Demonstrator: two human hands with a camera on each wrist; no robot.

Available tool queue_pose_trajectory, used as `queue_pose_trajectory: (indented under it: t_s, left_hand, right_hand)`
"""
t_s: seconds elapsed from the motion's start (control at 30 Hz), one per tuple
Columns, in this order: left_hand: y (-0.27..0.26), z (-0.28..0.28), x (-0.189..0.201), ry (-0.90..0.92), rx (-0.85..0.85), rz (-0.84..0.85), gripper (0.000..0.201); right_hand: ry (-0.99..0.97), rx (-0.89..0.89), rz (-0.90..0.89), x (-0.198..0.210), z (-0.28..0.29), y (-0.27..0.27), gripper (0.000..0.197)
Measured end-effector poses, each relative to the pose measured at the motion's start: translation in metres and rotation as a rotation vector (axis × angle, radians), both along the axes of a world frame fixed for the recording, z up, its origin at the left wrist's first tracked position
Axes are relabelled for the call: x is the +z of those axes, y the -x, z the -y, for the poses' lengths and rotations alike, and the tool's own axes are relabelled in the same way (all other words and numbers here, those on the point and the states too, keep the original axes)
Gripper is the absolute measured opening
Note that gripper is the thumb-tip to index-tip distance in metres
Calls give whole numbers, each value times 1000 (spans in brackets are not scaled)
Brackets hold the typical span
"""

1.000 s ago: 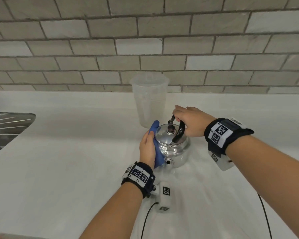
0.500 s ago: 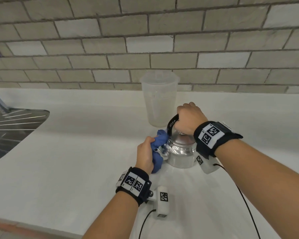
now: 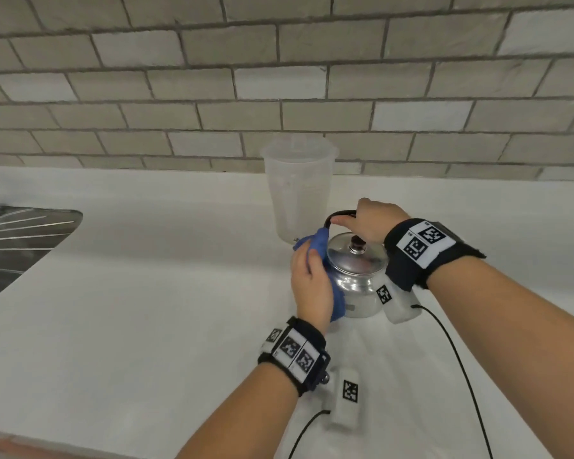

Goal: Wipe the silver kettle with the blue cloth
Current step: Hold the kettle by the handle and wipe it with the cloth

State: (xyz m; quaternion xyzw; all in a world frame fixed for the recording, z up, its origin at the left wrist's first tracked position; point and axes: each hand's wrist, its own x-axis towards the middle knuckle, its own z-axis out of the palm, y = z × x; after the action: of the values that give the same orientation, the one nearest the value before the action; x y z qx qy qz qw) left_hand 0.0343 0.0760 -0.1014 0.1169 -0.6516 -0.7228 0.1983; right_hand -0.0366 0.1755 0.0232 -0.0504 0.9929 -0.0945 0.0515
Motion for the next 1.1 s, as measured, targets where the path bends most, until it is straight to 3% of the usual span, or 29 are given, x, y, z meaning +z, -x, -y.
queue_pose_trajectory:
  t_s: [0.17,0.3,0.37,0.43,0.5,0.6,0.7,0.77,0.8,0.87,1.0,1.1]
  left_hand:
    - [11,-19,-17,252,55,-61,49]
    - [-1,-33,-22,372,89,23,86]
    - [-11,-38,-16,362,29,113,74]
    - [-23,-36,-8,289,-61,158,54]
    - [-36,-26,2,182,-105,218,46]
    - [-51,-1,25,-171,-180,321,31]
    - [-48,42,51,-577,-231,307,36]
    - [-35,75,56,-652,-253,284,48]
    - [-29,89,55,-624,-258,311,56]
    - [-20,111,43,-397,-277,438,62]
    - [-9,141,6,344,-188,652,34]
    - [0,160,-3,548,-165,695,67]
  right_hand:
    - [-25,-44,-46,-4,5,-2,58]
    - [-39,-71,-44,-5,4,-1,54]
    - [-45,-74,-35,-3,4,-1,55]
    - [-46,-78,-32,-1,4,-2,55]
    - [-37,-82,-41,-1,4,-3,57]
    - [-25,-78,-60,-4,2,-3,59]
    - [-5,-80,-76,-6,1,-4,57]
    - [-13,-80,-85,-6,1,-4,56]
    - [-18,-80,-88,-7,1,-5,56]
    - [-20,-70,-107,-9,0,-5,55]
    - [18,-38,-201,-14,-5,-8,51]
    - [64,-14,-234,-17,-9,-8,49]
